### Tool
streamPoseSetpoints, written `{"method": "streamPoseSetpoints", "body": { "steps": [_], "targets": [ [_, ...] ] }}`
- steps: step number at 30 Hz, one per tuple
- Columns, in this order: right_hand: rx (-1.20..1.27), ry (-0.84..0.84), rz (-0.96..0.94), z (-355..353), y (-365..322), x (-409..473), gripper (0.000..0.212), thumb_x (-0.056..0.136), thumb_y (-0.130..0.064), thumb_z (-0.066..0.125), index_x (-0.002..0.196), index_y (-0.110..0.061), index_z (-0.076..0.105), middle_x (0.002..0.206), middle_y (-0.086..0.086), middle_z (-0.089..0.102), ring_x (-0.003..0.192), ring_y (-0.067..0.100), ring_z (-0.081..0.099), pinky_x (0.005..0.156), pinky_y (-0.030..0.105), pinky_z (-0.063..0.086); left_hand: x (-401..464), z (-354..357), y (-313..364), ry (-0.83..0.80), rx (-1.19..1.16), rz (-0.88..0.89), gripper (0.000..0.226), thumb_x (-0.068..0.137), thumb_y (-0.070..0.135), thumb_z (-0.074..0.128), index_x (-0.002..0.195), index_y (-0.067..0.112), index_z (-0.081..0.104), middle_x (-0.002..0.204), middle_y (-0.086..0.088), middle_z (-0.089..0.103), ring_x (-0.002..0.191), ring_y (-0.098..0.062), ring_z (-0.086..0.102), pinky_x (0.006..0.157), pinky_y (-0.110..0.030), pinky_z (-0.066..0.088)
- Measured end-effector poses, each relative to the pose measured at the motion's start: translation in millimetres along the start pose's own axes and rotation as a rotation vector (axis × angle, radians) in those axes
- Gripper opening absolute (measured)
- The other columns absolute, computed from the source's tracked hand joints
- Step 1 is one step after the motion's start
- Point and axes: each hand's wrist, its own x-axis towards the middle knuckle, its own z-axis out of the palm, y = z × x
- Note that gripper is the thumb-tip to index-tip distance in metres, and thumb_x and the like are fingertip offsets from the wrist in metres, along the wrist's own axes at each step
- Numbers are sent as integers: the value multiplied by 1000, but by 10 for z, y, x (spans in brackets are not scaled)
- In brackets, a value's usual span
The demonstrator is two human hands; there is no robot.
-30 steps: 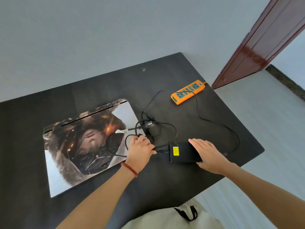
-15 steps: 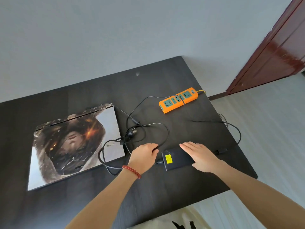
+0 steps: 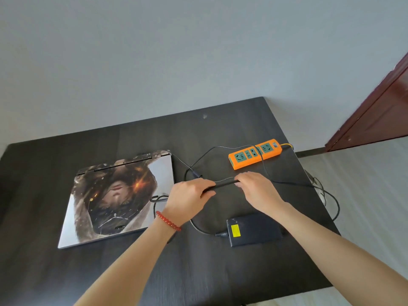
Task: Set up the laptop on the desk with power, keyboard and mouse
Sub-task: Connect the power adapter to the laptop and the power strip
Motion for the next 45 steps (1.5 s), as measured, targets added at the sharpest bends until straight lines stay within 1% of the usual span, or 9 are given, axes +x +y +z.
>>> {"method": "streamPoseSetpoints", "body": {
  "steps": [4,10,17,19,22,25,31,38,45],
  "targets": [
    [-38,55,316,-256,439,-37,27,94,-19,46,114,-8,60,113,10,64,100,27,61,84,39,51,23,-171,-472,-4,-37,-227,11,85,18,61,91,17,70,85,-2,70,86,-20,59,76,-32,48],
    [104,-319,473,-115,521,-288,45,93,-1,39,135,-18,43,144,3,41,128,20,44,107,30,34,5,-56,-714,-130,-437,-496,12,89,16,56,96,15,66,86,5,65,84,-11,57,78,-16,40],
    [804,-301,520,-425,-332,403,43,99,-37,25,115,-19,60,108,-1,68,113,17,56,104,30,38,576,-261,-480,117,-521,-240,15,88,10,56,95,12,69,82,0,55,73,-9,52,67,-6,37],
    [918,-286,459,-511,-510,545,53,99,-42,19,87,-22,66,66,-2,68,81,14,66,89,27,49,824,-448,-420,145,-555,-153,15,88,10,56,94,14,69,80,5,53,71,-2,50,66,-4,35],
    [895,54,478,-630,-579,632,56,95,-43,33,43,-26,41,35,-9,31,39,7,36,60,25,44,1073,-617,-459,63,-581,-117,5,86,15,60,87,20,61,72,18,53,66,9,52,64,-1,37],
    [777,324,564,-644,-442,612,53,93,-39,42,45,-20,30,37,-9,30,38,6,30,51,26,31,1096,-516,-554,-242,-487,-137,14,87,20,58,75,23,52,60,12,48,52,-3,45,54,-9,37],
    [390,42,564,-402,-217,242,49,96,-36,37,51,-17,41,42,-6,40,45,7,40,53,23,32,962,-35,-638,-230,-85,-56,20,89,29,54,99,17,67,96,-3,50,91,-17,51,72,-29,41],
    [-115,-307,142,120,116,-654,39,97,-40,27,124,-23,48,105,-3,59,94,11,57,83,24,47,668,237,-317,-240,-420,-173,19,89,8,45,96,14,61,85,-7,70,71,-21,62,70,-22,48],
    [-304,-616,88,460,639,-926,89,80,-56,54,141,-40,-8,157,-3,0,144,25,-1,115,49,8,726,287,-22,-7,-976,-596,21,93,6,45,108,18,53,86,-7,67,45,-6,60,48,-15,51]
  ]
}}
